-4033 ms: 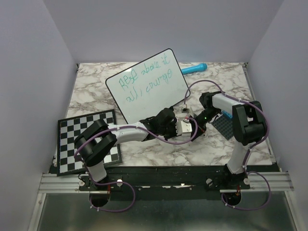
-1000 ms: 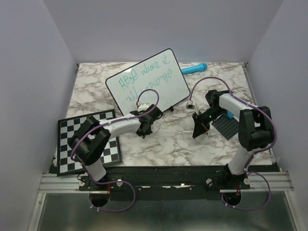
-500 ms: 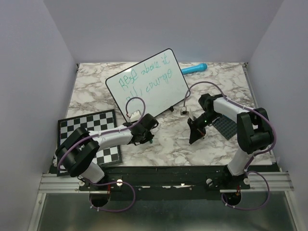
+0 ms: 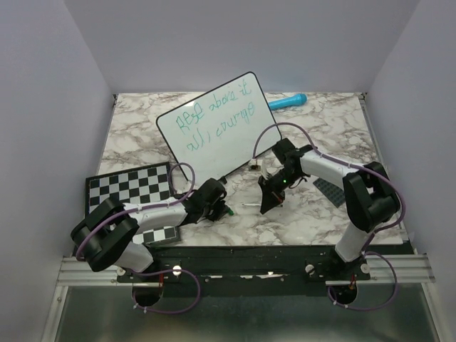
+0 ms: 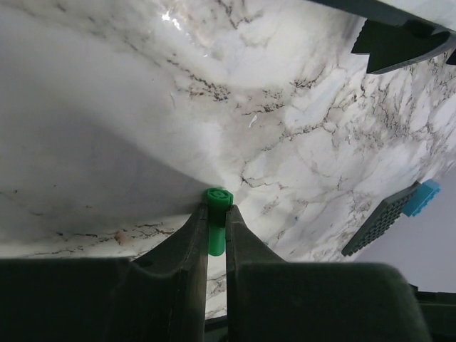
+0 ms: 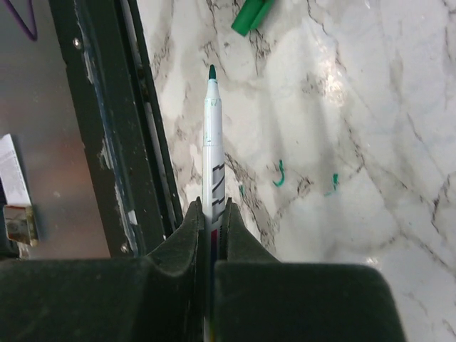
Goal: Write a sentence on the whiteboard
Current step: Adjust the pen cap at the center of the board.
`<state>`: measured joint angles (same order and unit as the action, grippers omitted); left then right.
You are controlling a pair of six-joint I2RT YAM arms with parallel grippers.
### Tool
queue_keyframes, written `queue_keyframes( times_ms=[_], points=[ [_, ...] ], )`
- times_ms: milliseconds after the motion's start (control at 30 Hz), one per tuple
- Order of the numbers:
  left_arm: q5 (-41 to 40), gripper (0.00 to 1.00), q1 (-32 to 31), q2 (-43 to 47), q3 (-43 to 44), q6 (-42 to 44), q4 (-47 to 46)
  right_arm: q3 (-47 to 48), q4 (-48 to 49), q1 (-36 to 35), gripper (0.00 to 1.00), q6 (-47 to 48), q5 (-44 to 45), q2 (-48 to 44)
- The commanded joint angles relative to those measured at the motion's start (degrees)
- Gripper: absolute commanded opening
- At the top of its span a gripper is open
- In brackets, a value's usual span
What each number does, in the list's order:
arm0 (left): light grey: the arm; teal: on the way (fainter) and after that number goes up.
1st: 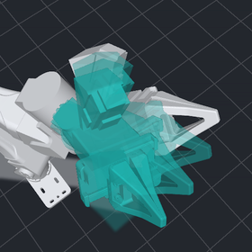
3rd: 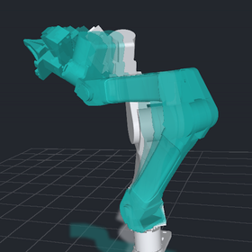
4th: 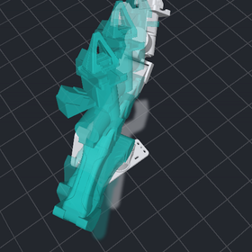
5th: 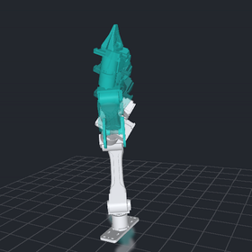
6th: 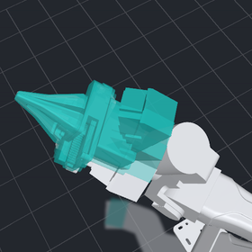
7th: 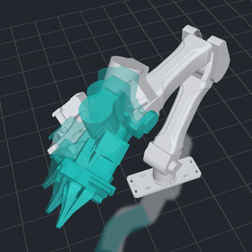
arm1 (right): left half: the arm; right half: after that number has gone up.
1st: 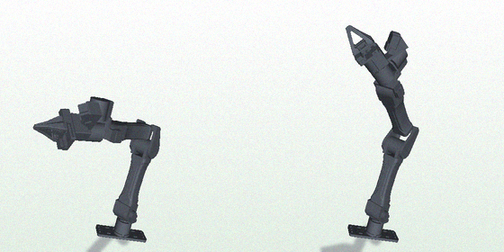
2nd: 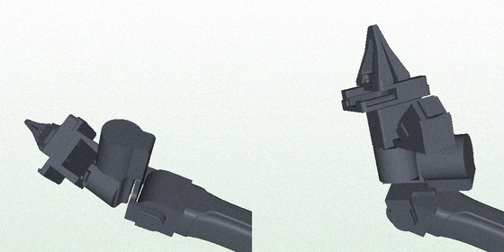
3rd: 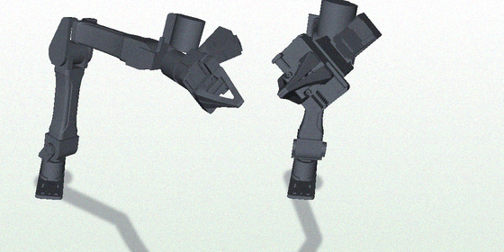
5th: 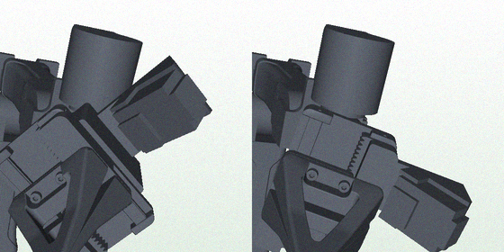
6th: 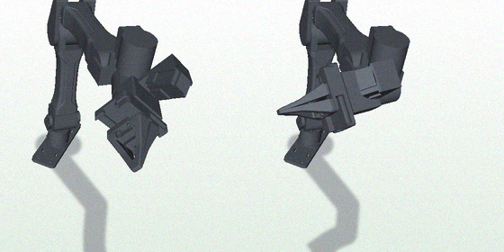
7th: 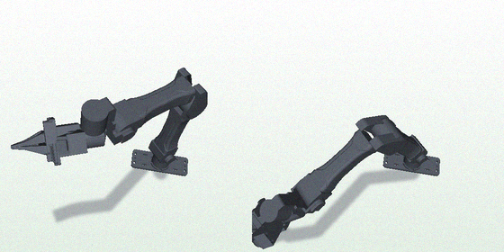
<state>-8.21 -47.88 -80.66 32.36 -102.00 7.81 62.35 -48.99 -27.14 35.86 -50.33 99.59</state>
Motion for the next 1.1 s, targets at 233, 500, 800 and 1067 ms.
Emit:
queue_keyframes(
  times_ms=[233,500,800,1067],
  points=[
    [-1.5,0.11,-2.1,-0.5,-0.5,-15.0,0.1,-3.1,9.5,-3.8,0.01,-17.2,-3.3,4.6],
    [-1.6,0.12,-2.7,-2.3,-0.4,-18.0,-0.2,-3.4,11.1,-3.8,0.01,-19.6,-1.2,7.0],
    [-3.1,0.12,-2.7,-0.6,-1.8,-20.9,0.7,-1.5,8.1,-3.8,0.01,-19.8,0.7,7.7],
    [-1.6,0.45,-2.7,3.3,-1.2,-13.2,0.3,-0.2,4.9,-1.8,0.01,-17.1,-0.7,4.6]
  ],
)
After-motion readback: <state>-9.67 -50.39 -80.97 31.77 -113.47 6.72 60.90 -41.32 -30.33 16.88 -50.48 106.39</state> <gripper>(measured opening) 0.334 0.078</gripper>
